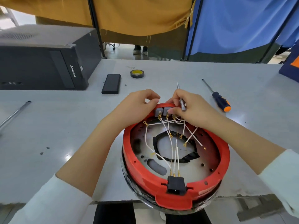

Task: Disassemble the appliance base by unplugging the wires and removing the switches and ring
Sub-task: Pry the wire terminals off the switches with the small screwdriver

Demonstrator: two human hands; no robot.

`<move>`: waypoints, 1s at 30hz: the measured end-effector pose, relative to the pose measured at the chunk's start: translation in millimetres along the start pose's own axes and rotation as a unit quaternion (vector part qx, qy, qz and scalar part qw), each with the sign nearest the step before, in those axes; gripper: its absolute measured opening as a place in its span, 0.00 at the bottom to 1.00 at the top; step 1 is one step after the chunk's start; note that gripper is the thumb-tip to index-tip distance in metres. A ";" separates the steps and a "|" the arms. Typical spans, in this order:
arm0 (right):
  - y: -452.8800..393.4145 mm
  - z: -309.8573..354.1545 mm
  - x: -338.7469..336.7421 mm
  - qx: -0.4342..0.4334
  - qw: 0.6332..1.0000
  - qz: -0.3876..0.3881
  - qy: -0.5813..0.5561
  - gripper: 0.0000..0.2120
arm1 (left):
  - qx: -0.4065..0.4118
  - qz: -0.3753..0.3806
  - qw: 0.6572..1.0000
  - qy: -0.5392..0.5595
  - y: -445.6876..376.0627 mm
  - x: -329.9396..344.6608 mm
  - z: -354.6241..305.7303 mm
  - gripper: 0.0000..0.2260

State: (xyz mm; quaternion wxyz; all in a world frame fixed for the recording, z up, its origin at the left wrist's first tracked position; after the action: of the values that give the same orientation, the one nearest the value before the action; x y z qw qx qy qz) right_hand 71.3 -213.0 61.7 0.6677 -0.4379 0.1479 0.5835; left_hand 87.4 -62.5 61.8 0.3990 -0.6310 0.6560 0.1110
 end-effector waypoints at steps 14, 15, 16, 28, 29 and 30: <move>4.6 -14.2 -10.7 0.044 0.998 -0.050 0.014 0.17 | 0.004 0.043 0.999 0.002 39.1 5.9 -4.9 0.16; 4.3 -14.8 -11.4 0.051 0.998 -0.048 0.004 0.17 | 0.001 0.039 0.999 0.034 39.7 4.4 -6.2 0.17; 3.8 -15.3 -12.1 0.057 0.997 -0.048 -0.007 0.17 | 0.005 0.036 0.997 0.063 40.5 3.1 -8.1 0.17; 4.3 -19.2 -18.2 0.106 0.992 -0.041 -0.047 0.16 | 0.035 0.031 0.998 0.046 42.7 2.8 -12.2 0.12; 4.6 -19.3 -18.5 0.100 0.993 -0.040 -0.041 0.15 | 0.048 0.049 0.997 0.022 43.4 5.0 -14.0 0.11; 4.7 -18.8 -18.7 0.092 0.994 -0.039 -0.036 0.15 | 0.066 0.065 0.996 -0.007 44.1 7.3 -15.6 0.10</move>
State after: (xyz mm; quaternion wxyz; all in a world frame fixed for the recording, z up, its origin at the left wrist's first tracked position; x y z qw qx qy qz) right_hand 67.7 -239.7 62.2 0.7326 -0.3591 0.1598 0.5558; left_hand 41.9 -70.1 51.4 0.4364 -0.5582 0.6989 0.0975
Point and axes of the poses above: each hand's wrist, its own y-axis away from the middle knuckle, its own x-axis out of the palm, z = x × y, the point moved 8 cm from there along -y, towards the middle knuckle, and after that the axes turned 14 degrees about -z, right-handed, at the moved point
